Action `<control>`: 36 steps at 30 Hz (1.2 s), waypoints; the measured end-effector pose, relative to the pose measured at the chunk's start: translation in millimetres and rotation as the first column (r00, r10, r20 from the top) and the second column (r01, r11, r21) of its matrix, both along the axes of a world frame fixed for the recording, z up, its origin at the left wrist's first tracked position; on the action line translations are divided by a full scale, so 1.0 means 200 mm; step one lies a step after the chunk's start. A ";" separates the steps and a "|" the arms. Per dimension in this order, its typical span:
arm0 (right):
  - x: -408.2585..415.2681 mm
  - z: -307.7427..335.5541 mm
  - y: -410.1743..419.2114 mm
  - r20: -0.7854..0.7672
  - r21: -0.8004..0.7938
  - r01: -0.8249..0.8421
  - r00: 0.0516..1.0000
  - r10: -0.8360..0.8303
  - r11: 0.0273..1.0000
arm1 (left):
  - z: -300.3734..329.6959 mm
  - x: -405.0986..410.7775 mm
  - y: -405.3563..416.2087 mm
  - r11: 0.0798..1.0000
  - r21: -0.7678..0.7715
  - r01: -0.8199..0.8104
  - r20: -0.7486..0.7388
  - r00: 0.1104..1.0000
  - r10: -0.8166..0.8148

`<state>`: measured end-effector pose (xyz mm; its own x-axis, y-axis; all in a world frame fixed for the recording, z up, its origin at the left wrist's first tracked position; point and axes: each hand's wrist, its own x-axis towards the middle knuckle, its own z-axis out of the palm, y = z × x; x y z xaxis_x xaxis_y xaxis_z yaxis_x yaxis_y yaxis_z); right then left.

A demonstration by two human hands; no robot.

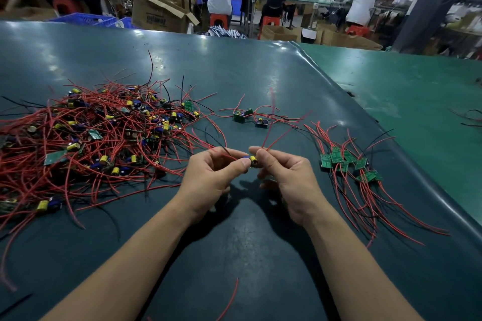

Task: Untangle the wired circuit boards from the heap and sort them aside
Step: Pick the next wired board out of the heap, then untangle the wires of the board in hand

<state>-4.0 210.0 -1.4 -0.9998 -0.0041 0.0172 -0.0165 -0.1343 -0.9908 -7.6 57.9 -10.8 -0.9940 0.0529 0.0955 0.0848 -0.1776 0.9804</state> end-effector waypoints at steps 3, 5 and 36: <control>-0.01 0.00 0.00 0.036 -0.066 0.060 0.998 -0.058 0.996 | 0.00 0.00 0.00 1.000 -0.006 0.007 -0.006 1.000 -0.007; -0.02 0.00 0.00 0.060 -0.108 0.120 0.992 -0.114 0.987 | 0.00 0.00 0.01 1.000 0.008 -0.008 -0.044 0.999 0.008; -0.08 0.01 0.12 0.056 -0.234 0.487 0.871 -0.488 0.842 | 0.01 -0.02 -0.04 0.997 0.000 -0.079 -0.024 0.997 0.079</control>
